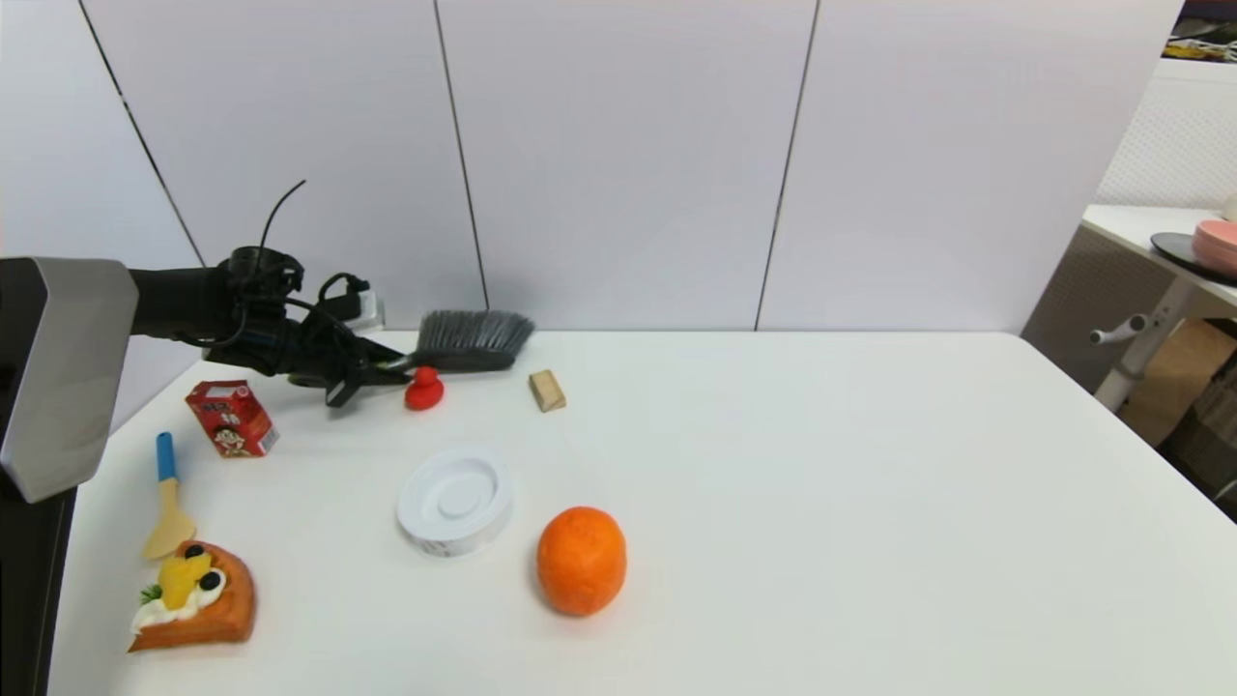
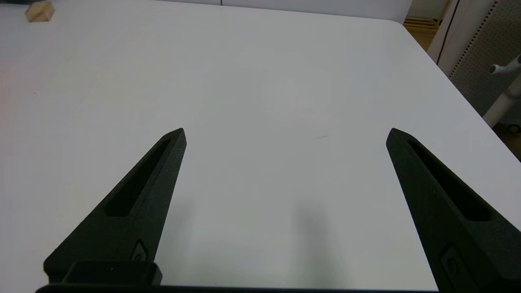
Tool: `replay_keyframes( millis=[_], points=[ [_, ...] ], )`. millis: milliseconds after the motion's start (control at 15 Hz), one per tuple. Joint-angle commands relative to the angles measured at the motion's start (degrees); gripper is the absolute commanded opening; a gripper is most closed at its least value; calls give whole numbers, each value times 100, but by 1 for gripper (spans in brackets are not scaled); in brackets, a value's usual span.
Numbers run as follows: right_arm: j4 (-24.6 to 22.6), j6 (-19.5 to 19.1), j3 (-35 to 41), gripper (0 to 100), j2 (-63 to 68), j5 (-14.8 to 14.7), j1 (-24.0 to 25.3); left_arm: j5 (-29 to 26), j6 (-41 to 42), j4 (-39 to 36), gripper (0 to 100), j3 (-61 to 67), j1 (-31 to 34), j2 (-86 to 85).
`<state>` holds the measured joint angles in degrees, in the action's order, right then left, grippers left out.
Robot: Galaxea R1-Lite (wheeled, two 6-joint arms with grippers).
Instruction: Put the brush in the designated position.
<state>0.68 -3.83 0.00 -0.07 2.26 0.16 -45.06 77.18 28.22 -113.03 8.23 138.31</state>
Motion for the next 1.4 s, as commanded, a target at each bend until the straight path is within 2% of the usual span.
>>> replay_keyframes(
  millis=[67, 267, 333, 867, 1400],
  points=[
    [2, -4, 9, 100, 7, 3, 2, -21, 43, 17, 0, 0, 3, 38],
    [2, -4, 9, 100, 7, 3, 2, -30, 43, 8, 0, 0, 12, 38],
    [2, -4, 9, 100, 7, 3, 2, -30, 43, -80, 100, 0, 12, 29],
    [2, -4, 9, 100, 7, 3, 2, -117, 17, -168, 100, 0, 30, -252],
    [2, -4, 9, 100, 7, 3, 2, 129, -309, 96, 100, 27, 777, -1843]
  ],
)
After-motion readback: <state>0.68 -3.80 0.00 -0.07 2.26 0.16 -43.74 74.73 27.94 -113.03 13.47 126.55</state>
